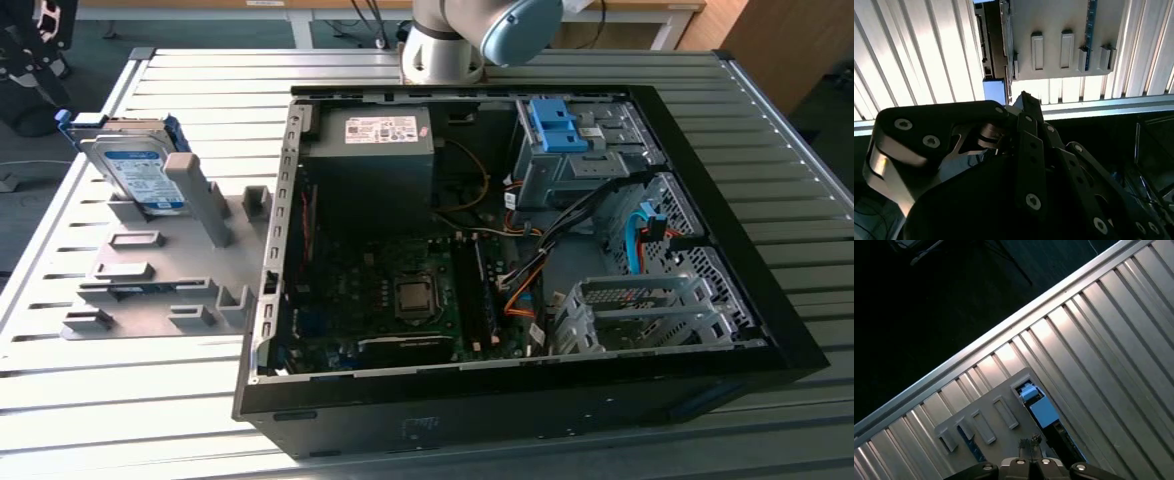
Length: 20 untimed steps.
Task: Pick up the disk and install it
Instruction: 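Pick up the disk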
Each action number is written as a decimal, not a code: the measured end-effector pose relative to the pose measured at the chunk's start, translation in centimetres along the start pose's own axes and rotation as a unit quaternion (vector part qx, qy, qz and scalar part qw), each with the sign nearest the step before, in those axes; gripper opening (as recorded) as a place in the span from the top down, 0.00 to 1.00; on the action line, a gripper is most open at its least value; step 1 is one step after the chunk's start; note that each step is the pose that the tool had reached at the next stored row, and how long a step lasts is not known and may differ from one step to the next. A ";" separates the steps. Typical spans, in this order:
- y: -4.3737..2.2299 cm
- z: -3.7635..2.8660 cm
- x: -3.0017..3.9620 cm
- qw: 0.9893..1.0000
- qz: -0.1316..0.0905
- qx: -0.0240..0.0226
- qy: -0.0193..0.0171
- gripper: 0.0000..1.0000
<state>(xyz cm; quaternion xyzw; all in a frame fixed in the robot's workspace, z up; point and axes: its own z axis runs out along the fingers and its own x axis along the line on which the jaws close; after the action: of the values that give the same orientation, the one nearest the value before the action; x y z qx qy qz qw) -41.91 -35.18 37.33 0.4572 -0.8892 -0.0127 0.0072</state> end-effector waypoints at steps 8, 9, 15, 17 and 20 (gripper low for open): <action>0.06 0.13 -0.07 0.998 -0.060 0.000 0.002 0.89; 0.12 0.14 -0.16 0.998 -0.061 0.000 0.002 0.89; 0.43 0.31 -0.63 0.997 -0.073 0.000 0.002 0.89; 0.44 0.37 -0.63 0.996 -0.092 0.000 0.003 0.89; 0.43 0.47 -0.63 0.993 -0.118 0.000 0.004 0.89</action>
<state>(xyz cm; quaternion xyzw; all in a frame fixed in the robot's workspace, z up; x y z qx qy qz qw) -41.91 -34.41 36.88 0.5594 -0.8288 -0.0117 0.0087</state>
